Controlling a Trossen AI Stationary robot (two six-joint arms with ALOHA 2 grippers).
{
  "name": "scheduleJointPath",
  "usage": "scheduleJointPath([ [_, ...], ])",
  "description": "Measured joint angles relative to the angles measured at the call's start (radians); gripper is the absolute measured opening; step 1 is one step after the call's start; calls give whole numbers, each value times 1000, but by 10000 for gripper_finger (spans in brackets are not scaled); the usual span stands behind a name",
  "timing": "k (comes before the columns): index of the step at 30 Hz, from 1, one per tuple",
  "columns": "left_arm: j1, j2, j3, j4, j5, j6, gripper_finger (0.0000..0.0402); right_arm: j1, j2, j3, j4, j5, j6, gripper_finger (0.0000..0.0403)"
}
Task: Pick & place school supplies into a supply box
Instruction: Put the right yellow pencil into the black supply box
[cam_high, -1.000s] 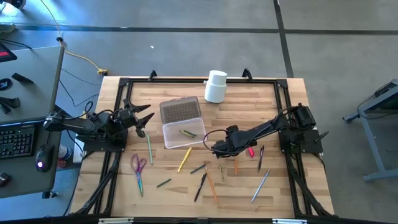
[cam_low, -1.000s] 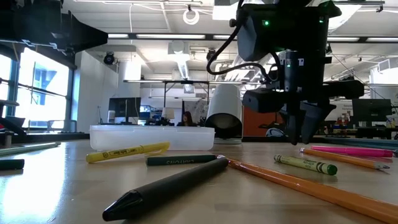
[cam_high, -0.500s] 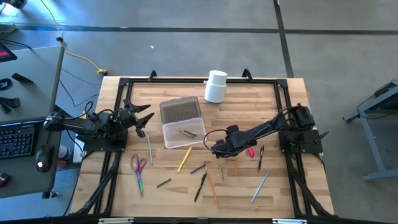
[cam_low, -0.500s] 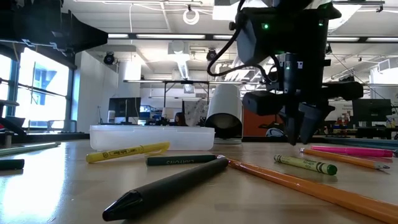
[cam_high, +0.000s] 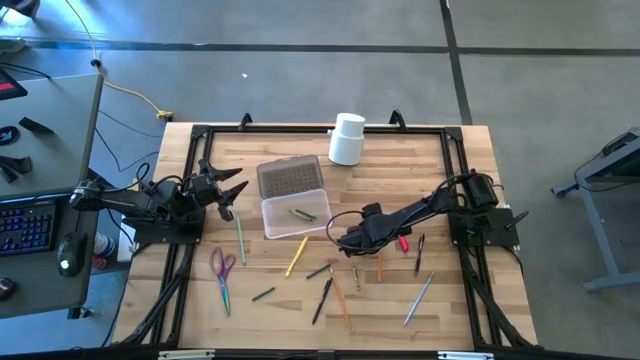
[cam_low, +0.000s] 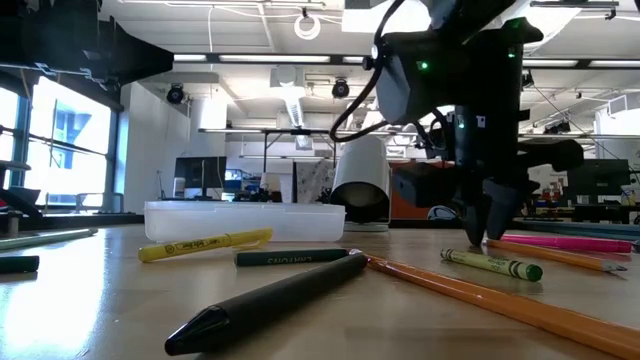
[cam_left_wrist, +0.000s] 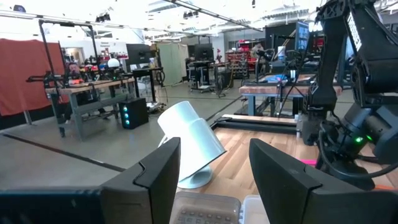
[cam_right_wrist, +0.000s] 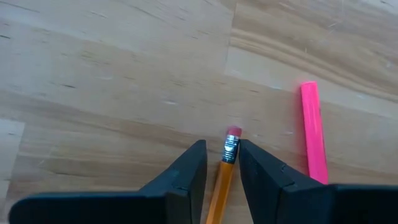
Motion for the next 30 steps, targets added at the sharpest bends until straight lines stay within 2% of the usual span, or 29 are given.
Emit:
scheduleJointPath([
  [3,0,0,0,0,0,0,225,0,1,0,6,7,0,67],
  [8,0,0,0,0,0,0,225,-1,0,-2,20,28,-30,11],
  [14,0,0,0,1,0,0,225,-2,4,19,27,44,-62,22],
  [20,0,0,0,8,0,-1,225,-8,15,130,34,94,-126,5],
  [23,0,0,0,8,0,-1,225,-10,12,191,56,185,-224,9],
  [30,0,0,0,8,0,-1,225,-56,10,358,163,387,-578,4],
])
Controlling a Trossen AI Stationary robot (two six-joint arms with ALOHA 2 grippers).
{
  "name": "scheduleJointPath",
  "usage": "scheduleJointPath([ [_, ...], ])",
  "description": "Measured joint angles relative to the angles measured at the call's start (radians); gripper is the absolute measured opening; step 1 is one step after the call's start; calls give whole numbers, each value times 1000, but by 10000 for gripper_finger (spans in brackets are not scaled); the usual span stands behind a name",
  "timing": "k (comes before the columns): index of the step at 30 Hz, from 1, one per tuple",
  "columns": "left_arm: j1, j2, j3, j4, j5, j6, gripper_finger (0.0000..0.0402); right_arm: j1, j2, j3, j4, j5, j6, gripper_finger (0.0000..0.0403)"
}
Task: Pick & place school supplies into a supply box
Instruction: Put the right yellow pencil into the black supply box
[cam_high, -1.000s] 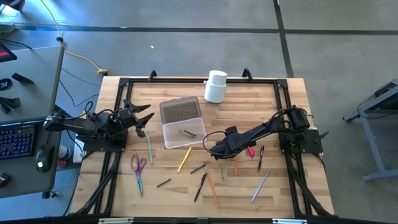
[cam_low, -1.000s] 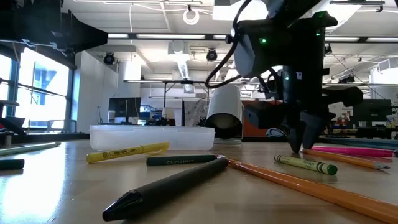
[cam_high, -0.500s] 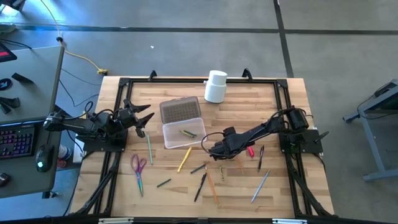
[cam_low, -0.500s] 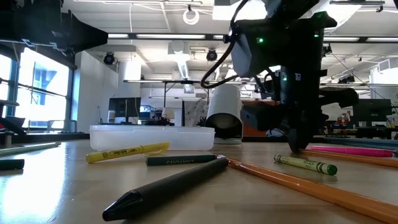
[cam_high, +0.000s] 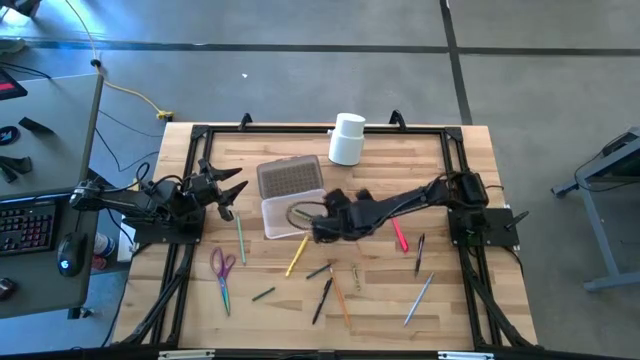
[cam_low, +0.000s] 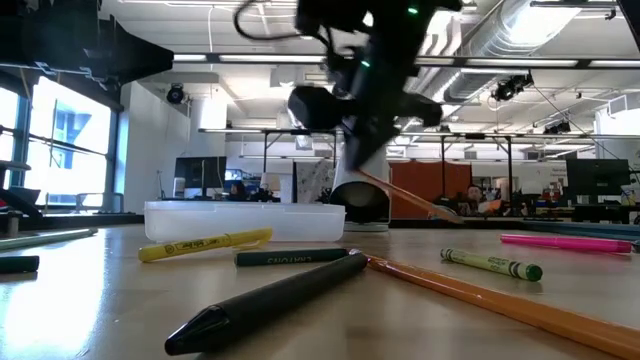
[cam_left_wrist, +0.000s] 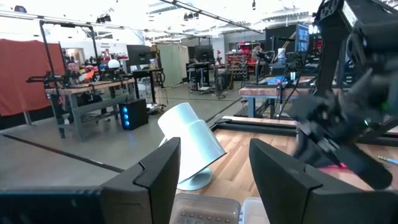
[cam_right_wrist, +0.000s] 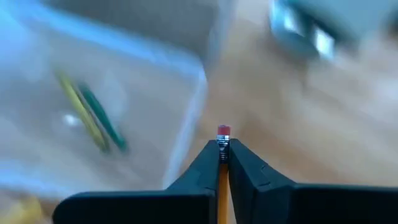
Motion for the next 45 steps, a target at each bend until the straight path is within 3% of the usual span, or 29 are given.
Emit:
scheduleJointPath([
  [2,0,0,0,0,0,0,225,-19,-1,32,128,27,-155,6],
  [4,0,0,0,0,0,3,225,-41,-2,48,311,-32,-376,5],
  [8,0,0,0,0,0,5,225,-99,-2,41,664,-331,-786,3],
  [10,0,0,0,0,0,6,225,-125,0,41,730,-422,-911,3],
  [15,0,0,0,0,0,6,225,-169,3,39,730,-502,-1136,4],
  [21,0,0,0,0,0,9,225,-185,28,41,799,-647,-1132,2],
  [25,0,0,0,0,0,9,225,-186,92,41,847,-642,-1171,3],
  [32,0,0,0,-2,0,8,225,-200,137,40,839,-529,-1164,4],
  [37,0,0,0,-4,0,8,225,-223,137,40,798,-531,-1067,7],
  [40,0,0,0,-10,0,8,225,-237,137,41,796,-589,-1008,15],
  [45,0,0,0,-10,0,8,225,-244,137,41,784,-607,-997,41],
])
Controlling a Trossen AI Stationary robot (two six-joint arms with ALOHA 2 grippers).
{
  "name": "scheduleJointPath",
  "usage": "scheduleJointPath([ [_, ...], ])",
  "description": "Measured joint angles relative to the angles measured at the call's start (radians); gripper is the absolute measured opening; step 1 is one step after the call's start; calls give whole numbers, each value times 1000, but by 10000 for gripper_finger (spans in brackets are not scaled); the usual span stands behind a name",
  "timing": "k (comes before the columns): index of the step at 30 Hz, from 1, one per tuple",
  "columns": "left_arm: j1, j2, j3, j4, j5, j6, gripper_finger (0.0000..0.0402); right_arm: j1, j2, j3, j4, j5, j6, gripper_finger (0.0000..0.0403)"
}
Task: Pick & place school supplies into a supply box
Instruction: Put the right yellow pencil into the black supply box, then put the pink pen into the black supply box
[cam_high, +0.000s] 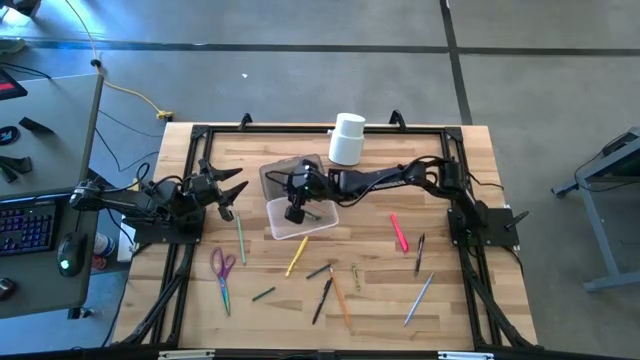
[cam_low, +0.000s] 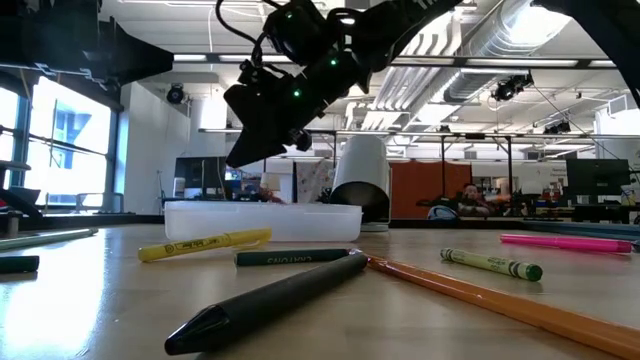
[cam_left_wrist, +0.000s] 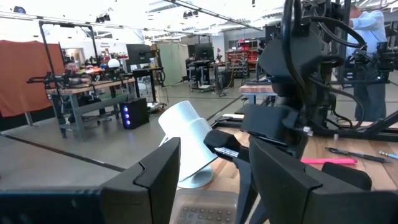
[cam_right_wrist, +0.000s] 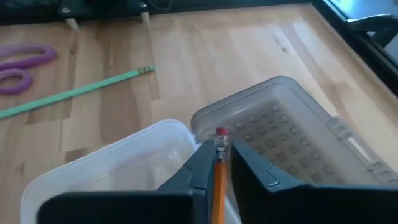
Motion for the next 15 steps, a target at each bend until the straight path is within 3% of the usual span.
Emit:
scheduleJointPath([
  [10,0,0,0,0,0,0,225,14,-3,1,-1,43,-53,92],
  [15,0,0,0,0,0,0,225,54,-74,3,-45,104,-45,99],
])
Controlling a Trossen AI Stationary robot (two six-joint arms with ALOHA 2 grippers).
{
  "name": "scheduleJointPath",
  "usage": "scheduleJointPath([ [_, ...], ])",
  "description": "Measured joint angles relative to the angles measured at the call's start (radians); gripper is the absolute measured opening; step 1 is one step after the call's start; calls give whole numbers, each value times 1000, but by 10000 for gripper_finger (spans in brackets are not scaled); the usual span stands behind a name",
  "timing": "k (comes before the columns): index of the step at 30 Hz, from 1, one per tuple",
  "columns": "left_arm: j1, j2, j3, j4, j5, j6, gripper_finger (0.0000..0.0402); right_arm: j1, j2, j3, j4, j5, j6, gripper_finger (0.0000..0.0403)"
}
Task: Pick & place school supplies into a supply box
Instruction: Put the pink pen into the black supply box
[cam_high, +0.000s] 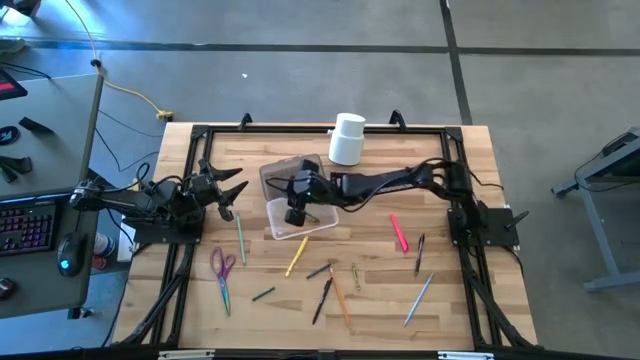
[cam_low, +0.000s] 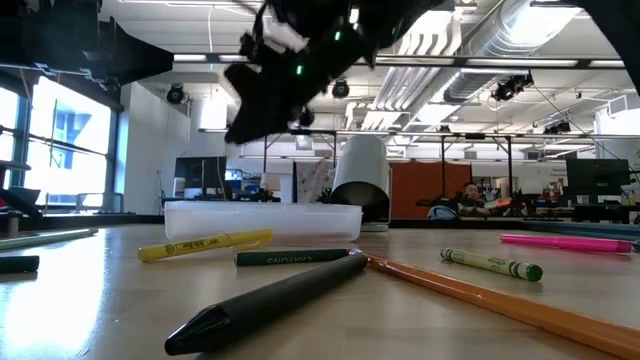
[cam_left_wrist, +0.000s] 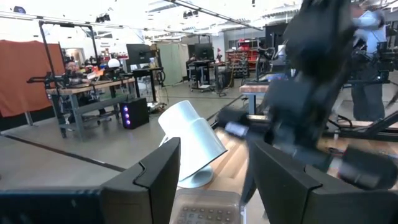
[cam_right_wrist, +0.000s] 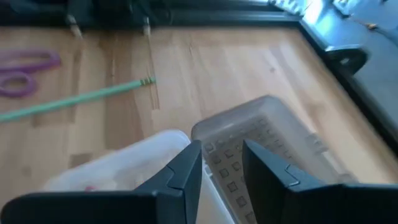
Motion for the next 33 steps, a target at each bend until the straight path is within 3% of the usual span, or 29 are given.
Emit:
scheduleJointPath([
  [5,0,0,0,-4,0,0,225,72,-113,4,-244,142,150,97],
  [13,0,0,0,-28,0,-37,225,237,-171,0,-916,182,795,97],
  [16,0,0,0,-27,0,-52,225,294,-157,-39,-1072,168,1017,97],
  [18,0,0,0,-15,0,-53,225,322,-158,-95,-1105,133,1139,97],
  [24,0,0,0,10,0,-57,225,357,-158,-279,-1109,-101,1354,97],
  [29,0,0,0,11,0,-56,225,348,-157,-389,-1117,-109,1450,97],
  [33,0,0,0,15,0,-56,225,325,-165,-400,-1146,-96,1468,97],
])
